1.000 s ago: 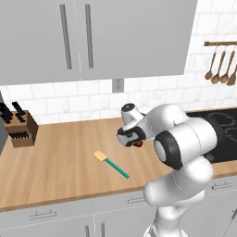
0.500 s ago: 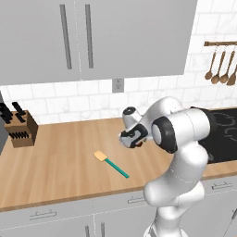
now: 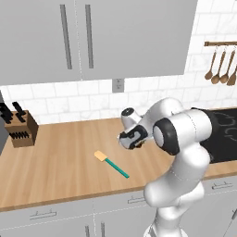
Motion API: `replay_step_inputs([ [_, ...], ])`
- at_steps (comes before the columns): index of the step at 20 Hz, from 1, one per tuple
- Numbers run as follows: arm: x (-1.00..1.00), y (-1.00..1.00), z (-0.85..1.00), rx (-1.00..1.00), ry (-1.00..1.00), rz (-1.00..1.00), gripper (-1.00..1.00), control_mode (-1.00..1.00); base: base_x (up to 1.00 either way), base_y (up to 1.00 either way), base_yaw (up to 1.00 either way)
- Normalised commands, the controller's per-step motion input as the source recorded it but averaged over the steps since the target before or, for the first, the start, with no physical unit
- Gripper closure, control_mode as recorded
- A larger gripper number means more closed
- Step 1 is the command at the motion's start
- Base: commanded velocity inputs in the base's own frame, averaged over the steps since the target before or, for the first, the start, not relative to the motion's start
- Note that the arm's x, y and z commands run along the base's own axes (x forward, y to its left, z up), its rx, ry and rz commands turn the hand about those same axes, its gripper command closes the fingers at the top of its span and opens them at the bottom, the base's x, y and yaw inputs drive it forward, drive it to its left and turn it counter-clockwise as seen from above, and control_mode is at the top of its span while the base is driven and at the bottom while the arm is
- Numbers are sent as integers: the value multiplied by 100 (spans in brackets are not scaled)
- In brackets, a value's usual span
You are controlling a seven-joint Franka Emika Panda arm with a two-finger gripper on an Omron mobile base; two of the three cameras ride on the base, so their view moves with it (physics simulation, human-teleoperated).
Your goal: Put the lemon and bell pepper in the pot. Retrieve the spatula and lightly stir the vegetables in the pot.
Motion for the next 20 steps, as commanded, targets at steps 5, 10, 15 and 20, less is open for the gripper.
replay_step_inputs([
  [5,-99,-9,60,2,-18,-1,100,-100,0,0,0],
  [10,-100,-36,100,11,-21,-6,100,-100,0,0,0],
  [15,-89,-39,100,19,-10,-10,100,-100,0,0,0],
  [20,-93,-40,100,20,-7,-12,100,-100,0,0,0],
])
